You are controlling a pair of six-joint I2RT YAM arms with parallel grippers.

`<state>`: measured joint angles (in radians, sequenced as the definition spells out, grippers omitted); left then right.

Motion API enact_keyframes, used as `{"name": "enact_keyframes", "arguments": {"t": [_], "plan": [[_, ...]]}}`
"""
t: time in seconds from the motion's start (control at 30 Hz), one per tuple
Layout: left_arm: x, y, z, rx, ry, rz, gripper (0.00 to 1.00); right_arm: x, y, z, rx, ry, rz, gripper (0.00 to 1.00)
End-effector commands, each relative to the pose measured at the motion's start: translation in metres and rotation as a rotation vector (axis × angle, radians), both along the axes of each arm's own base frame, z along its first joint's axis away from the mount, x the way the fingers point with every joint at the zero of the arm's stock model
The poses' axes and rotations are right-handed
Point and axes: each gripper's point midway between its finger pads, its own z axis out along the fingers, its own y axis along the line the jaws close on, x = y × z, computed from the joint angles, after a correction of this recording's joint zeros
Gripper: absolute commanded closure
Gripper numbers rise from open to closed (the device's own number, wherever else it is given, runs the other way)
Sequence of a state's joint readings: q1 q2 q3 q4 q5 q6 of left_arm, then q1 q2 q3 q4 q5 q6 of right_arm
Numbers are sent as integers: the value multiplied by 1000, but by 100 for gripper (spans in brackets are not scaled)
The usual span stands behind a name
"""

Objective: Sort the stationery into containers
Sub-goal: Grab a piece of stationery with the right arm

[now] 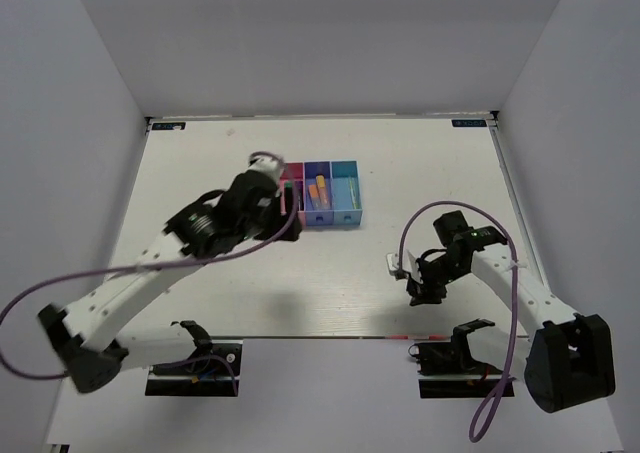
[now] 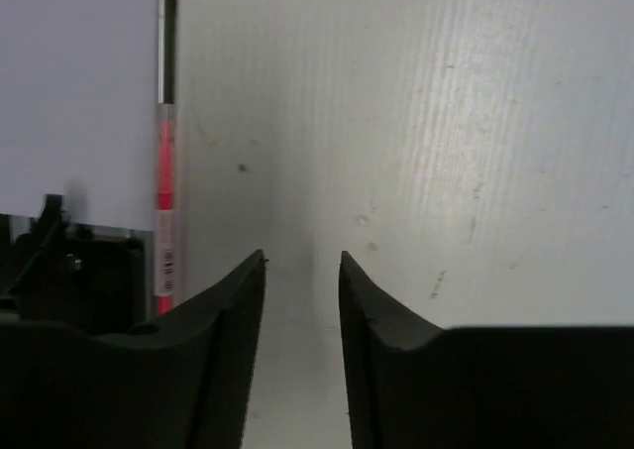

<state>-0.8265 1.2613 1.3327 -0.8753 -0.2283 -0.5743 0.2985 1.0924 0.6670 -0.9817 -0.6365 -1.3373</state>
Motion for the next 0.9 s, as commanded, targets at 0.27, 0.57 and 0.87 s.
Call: {"name": "enact_keyframes", "arguments": {"t": [0.27, 0.57, 0.87], "plan": [[-83, 116, -77, 166, 48, 40, 19, -51, -15, 17, -33, 84, 169, 41], [-91, 123, -98, 168, 59, 49, 19, -57, -4, 1, -21, 122, 67, 50], [-97, 112, -115, 140, 121, 22, 22, -55, 0, -20, -82, 113, -20, 90]]}}
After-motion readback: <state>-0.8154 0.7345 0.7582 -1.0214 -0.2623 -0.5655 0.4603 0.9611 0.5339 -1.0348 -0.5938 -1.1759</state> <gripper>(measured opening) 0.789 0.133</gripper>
